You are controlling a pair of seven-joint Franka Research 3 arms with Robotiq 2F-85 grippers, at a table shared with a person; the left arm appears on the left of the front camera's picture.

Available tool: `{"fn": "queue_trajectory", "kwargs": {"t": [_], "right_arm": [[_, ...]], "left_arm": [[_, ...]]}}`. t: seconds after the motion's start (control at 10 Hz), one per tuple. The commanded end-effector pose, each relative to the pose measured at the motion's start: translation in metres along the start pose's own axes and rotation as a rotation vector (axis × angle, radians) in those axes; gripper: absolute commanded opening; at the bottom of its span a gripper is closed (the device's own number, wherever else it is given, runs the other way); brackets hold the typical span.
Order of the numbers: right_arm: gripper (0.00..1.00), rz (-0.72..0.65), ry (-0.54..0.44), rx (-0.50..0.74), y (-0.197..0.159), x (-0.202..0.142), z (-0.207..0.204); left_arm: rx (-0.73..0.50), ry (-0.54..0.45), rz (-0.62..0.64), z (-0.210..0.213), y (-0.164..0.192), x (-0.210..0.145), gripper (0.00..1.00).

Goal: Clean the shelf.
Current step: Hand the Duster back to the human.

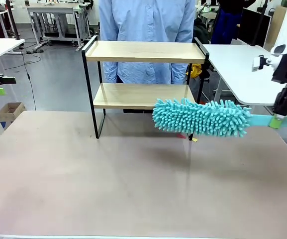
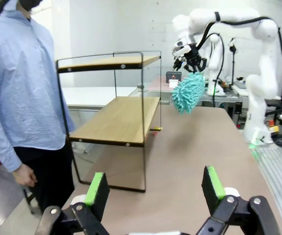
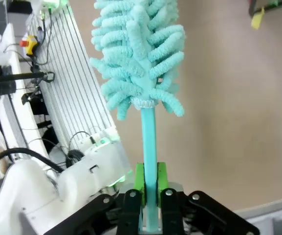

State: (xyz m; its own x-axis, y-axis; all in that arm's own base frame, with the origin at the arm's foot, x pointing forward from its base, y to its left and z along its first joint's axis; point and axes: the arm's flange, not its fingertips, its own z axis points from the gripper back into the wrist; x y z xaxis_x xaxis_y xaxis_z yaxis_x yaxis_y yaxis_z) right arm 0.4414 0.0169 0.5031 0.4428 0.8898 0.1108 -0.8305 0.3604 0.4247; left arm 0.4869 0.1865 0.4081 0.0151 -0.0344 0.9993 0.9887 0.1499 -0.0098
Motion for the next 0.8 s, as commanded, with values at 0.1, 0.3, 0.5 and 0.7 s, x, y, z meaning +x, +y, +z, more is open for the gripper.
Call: {"fn": "queue_trajectory", "kwargs": {"t": [0.1,0.3,0.5,0.7], "right_arm": [[0.13,0.213,-0.039,0.052,-0.025,0.035,-0.005],[0.13,0.269,-0.020,0.016,-0.025,0.052,-0.013],[0.13,0.365,-0.052,0.009,-0.012,0.061,-0.014],[0.13,0.466,-0.072,-0.011,0.005,0.057,-0.001]], "left_arm": [[0.041,-0.003,0.067,-0.022,-0.054,0.020,1.00],[0.063,-0.014,0.113,-0.035,-0.083,0.024,1.00],[0.067,-0.002,0.163,-0.051,-0.107,0.030,1.00],[0.046,0.018,0.233,-0.073,-0.119,0.025,1.00]]}}
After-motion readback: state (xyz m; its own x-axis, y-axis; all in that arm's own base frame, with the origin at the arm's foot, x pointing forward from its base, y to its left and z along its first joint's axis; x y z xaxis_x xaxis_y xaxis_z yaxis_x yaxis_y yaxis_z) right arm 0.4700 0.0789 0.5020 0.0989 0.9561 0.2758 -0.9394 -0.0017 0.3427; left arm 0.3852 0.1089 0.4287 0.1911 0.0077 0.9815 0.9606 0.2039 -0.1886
